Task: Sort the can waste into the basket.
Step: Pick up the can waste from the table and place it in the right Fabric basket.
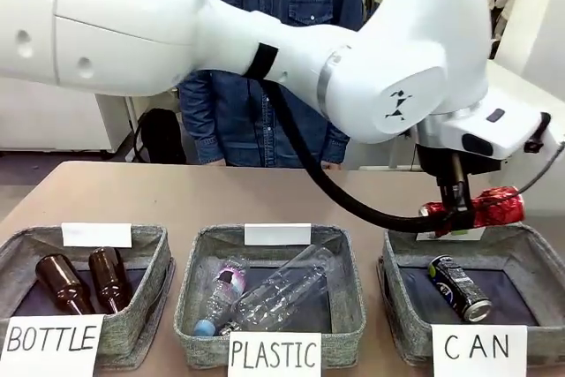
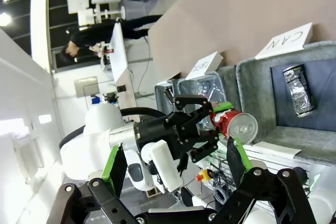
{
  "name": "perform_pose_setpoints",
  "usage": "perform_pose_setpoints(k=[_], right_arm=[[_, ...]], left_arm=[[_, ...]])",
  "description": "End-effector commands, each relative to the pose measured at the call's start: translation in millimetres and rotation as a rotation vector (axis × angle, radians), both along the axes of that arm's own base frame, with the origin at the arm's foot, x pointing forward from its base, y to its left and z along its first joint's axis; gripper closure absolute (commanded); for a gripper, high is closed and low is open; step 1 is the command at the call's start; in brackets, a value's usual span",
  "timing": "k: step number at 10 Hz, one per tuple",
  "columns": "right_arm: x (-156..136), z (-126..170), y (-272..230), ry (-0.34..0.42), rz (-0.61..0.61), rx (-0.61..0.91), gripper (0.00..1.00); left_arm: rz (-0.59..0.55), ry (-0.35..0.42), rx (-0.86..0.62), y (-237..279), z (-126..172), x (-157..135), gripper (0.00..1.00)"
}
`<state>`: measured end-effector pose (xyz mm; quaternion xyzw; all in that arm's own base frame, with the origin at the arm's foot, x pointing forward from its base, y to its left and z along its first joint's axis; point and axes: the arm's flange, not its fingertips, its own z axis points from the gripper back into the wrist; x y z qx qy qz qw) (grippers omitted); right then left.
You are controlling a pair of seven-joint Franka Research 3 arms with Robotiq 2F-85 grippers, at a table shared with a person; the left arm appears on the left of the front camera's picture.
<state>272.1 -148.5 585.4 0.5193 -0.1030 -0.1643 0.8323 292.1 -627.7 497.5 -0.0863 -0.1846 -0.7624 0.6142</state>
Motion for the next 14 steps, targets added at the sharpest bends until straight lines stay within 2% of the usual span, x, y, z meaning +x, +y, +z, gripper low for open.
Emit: perform_pose_setpoints(k=[1,2,3,8,9,11,12,13,14], right_arm=[[3,3,-2,-0.017,0.002,0.003,0.0],[3,3,-2,-0.017,0.002,0.003,0.0],[3,3,-2,-0.017,0.002,0.003,0.0],[3,3,-2,-0.017,0.002,0.003,0.0],[3,3,-2,-0.017,0.002,0.003,0.0],[0,0,0,0.0,0.0,0.0,0.0],[0,9,8,0.006,0.027,-0.06,0.0],[9,8,28,0.029,0.11,-0.134,0.0],[24,2,46,0.073,0.167,-0.202,0.0]], left_arm=[[0.014,-0.004,0.02,-14,5,-1,0.57],[0.015,-0.003,0.024,-13,3,0,0.57],[0.012,-0.006,0.031,-10,3,1,0.02],[0.016,-0.003,-0.015,10,13,2,0.0],[-0.002,0.031,-0.015,19,20,-1,0.0],[0.02,0.08,0.004,66,49,3,0.0],[0.057,0.119,-0.012,101,66,10,0.0],[0.114,0.202,-0.055,142,83,13,0.0],[0.226,0.249,-0.084,185,96,11,0.0]])
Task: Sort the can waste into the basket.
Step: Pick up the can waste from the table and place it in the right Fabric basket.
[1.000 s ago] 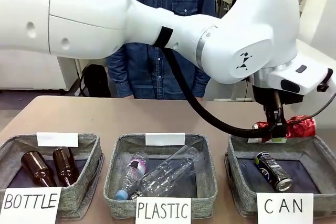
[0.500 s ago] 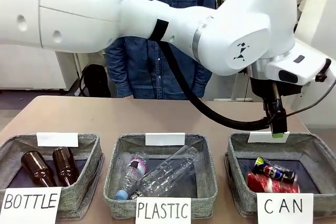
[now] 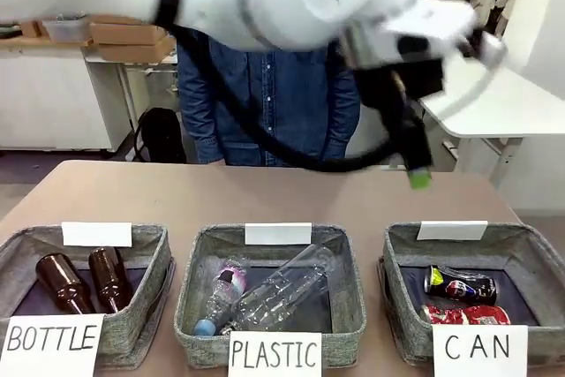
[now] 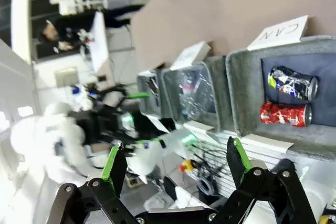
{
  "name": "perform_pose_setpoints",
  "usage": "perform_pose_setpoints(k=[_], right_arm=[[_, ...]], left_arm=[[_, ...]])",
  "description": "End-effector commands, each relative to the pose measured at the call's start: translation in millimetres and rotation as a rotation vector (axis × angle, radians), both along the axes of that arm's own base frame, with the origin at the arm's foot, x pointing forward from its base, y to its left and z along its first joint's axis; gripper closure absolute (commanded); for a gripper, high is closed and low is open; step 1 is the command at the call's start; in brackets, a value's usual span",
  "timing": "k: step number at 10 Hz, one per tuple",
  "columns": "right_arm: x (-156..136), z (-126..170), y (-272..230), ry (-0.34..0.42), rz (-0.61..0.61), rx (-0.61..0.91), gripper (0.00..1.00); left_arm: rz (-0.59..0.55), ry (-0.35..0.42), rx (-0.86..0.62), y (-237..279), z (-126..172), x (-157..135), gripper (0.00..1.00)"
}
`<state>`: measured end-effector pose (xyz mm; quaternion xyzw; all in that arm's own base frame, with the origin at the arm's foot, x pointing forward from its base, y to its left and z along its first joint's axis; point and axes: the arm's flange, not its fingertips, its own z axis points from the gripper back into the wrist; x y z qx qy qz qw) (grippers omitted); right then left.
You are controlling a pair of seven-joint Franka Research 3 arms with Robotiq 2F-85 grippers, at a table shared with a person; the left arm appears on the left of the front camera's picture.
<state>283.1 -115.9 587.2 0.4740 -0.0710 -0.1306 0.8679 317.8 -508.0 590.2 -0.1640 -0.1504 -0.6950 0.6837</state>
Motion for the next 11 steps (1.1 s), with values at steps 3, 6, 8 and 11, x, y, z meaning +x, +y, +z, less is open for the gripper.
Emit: perform_pose_setpoints(k=[3,6,8,11], right_arm=[[51,-6,82,0.09,0.275,-0.126,0.0],[70,-6,153,0.11,0.438,-0.051,0.0],[76,-17,196,0.118,0.458,0.059,0.0],[80,-13,210,-0.007,0.38,0.226,0.0]], left_arm=[[0.427,0.134,-0.106,194,17,-34,0.0],[0.586,0.29,-0.394,309,12,-49,0.0],[0.651,0.433,-0.668,375,1,-58,0.0],[0.686,0.651,-0.856,440,-52,-52,0.0]])
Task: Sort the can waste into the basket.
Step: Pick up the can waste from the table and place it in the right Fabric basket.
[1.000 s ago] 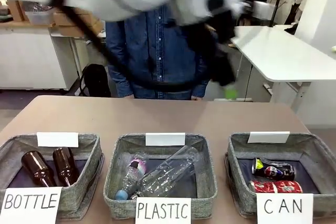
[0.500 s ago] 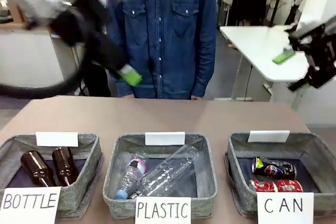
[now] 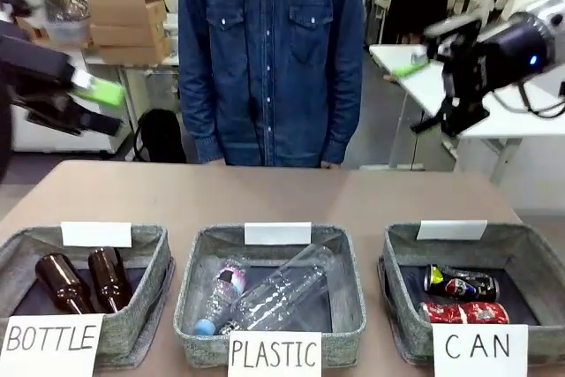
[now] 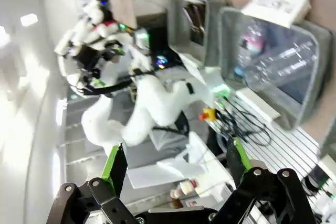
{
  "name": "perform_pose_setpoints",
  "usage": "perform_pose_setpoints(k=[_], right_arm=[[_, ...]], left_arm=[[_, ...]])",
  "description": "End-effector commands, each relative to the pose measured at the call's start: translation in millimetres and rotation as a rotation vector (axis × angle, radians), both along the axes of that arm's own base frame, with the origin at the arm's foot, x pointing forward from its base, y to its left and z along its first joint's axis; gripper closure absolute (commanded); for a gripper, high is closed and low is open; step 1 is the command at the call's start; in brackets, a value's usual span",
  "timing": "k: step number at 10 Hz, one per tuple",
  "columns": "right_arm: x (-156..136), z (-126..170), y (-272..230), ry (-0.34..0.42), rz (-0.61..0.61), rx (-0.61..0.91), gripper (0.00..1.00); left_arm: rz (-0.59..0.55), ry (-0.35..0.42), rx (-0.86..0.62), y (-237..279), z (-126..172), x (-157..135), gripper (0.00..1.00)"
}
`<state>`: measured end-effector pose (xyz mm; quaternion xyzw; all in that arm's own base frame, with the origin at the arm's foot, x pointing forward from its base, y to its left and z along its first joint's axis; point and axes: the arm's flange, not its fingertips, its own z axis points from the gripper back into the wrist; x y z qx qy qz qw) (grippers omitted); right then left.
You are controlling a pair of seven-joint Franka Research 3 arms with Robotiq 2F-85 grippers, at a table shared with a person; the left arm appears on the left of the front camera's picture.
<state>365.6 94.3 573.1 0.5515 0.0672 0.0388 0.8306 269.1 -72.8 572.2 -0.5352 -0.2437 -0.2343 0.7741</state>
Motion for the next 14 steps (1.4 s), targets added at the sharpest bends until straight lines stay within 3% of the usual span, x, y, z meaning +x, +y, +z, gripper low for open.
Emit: perform_pose_setpoints(k=[1,2,3,4,14], right_arm=[[-4,6,-9,-0.072,-0.081,0.082,0.0],[-4,8,-19,-0.079,-0.122,0.086,0.0],[2,6,-4,-0.017,-0.039,0.04,0.0],[2,6,-4,-0.017,-0.039,0.04,0.0],[2,6,-4,-0.017,-0.039,0.04,0.0]], left_arm=[[-0.027,0.062,-0.138,18,-56,1,0.0],[-0.045,0.051,-0.19,27,-77,3,0.0],[-0.079,-0.019,-0.159,29,-94,1,0.0],[-0.003,0.058,-0.14,34,-25,24,0.0],[-0.003,0.058,-0.14,34,-25,24,0.0]])
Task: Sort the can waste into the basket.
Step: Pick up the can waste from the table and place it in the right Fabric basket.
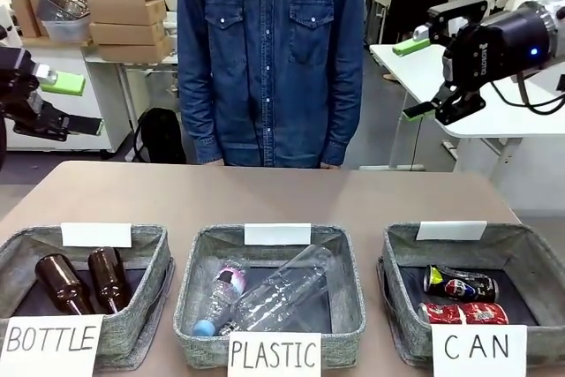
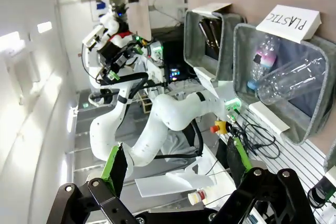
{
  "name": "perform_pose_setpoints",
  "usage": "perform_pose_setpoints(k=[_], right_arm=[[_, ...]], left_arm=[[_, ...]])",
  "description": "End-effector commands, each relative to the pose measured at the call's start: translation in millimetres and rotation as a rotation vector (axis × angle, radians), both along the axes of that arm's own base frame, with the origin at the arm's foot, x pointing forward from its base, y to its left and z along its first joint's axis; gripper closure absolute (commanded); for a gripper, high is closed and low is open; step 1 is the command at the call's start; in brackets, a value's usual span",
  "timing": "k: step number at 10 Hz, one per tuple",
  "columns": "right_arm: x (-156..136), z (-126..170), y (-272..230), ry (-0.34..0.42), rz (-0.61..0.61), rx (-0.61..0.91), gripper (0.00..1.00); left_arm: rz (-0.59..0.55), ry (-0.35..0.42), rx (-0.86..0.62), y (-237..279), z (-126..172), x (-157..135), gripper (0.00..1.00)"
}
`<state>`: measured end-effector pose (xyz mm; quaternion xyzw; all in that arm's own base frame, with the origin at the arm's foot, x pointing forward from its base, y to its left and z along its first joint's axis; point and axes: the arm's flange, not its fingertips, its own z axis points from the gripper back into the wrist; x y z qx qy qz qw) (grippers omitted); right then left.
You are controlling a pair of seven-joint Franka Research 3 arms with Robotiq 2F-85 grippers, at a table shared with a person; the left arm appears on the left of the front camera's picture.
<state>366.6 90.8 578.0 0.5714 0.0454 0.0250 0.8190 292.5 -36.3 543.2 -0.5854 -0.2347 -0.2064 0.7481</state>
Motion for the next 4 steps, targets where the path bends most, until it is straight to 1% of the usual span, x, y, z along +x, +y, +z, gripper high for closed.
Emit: perform_pose_setpoints(k=[1,4], right_arm=[[0.9,0.7,-0.2,0.0,0.01,-0.006,0.0],[0.9,0.7,-0.2,0.0,0.01,-0.006,0.0]], left_arm=[[0.001,0.004,-0.025,-2.7,4.4,0.7,0.0],[0.001,0.004,-0.025,-2.7,4.4,0.7,0.0]])
